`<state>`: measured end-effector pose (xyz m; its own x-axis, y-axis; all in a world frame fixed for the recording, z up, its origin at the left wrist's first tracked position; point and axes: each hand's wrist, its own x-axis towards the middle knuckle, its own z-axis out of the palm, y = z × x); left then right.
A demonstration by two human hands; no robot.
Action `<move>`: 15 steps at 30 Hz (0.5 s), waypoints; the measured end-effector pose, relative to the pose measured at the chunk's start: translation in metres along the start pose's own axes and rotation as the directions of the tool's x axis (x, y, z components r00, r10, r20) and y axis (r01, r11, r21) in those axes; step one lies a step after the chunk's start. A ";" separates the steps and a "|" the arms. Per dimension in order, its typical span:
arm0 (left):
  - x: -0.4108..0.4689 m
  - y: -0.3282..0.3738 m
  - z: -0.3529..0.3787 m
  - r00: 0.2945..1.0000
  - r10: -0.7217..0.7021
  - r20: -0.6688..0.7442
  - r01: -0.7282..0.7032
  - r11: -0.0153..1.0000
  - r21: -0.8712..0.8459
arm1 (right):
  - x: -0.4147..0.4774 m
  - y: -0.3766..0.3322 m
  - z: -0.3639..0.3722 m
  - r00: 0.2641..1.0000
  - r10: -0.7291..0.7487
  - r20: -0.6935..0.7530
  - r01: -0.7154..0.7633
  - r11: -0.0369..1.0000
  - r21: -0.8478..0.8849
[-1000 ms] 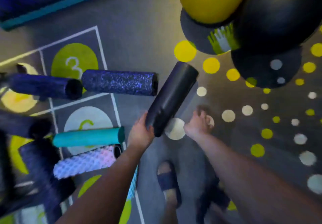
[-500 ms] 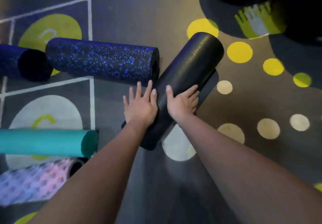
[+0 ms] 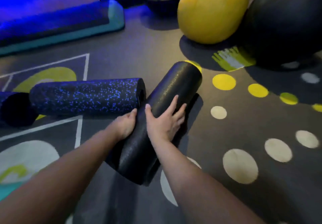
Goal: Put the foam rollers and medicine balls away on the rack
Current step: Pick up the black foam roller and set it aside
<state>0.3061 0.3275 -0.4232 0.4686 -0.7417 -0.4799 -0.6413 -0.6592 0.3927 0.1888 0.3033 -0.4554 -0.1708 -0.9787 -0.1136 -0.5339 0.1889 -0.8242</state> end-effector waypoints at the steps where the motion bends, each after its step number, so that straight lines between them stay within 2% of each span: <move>1: -0.008 0.005 0.004 1.000 0.006 -0.002 -0.006 0.999 -0.036 | 0.000 0.005 -0.008 0.999 0.046 0.019 -0.048 0.997 0.065; 2: -0.018 0.010 0.014 1.000 0.003 -0.016 -0.004 0.999 -0.043 | 0.000 0.016 -0.017 0.986 0.150 0.075 -0.159 0.976 0.145; 4: -0.047 0.025 0.037 0.996 0.003 -0.085 -0.001 1.000 0.025 | -0.012 0.042 -0.042 0.886 0.372 0.277 -0.443 0.858 0.262; 5: -0.065 0.034 0.046 0.993 -0.003 -0.120 0.009 0.999 0.050 | -0.023 0.055 -0.056 0.831 0.406 0.380 -0.522 0.806 0.281; 7: -0.088 0.052 0.057 0.993 0.013 -0.116 -0.009 0.999 0.039 | -0.042 0.071 -0.082 0.779 0.348 0.521 -0.540 0.795 0.276; 9: -0.095 0.072 0.059 0.996 0.092 -0.011 -0.092 0.996 0.023 | -0.045 0.086 -0.102 0.801 0.332 0.499 -0.537 0.767 0.352; 11: -0.101 0.094 0.058 0.968 0.234 0.094 -0.232 0.972 -0.034 | -0.037 0.094 -0.129 0.835 0.387 0.391 -0.542 0.703 0.461; 15: -0.133 0.143 0.069 0.860 0.465 0.209 -0.347 0.835 -0.427 | -0.017 0.113 -0.199 0.864 0.476 0.164 -0.456 0.601 0.657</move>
<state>0.1103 0.3411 -0.3574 -0.0220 -0.9185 -0.3948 -0.4389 -0.3459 0.8293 -0.0334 0.3576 -0.4363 -0.2657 -0.7689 -0.5816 0.3010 0.5069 -0.8077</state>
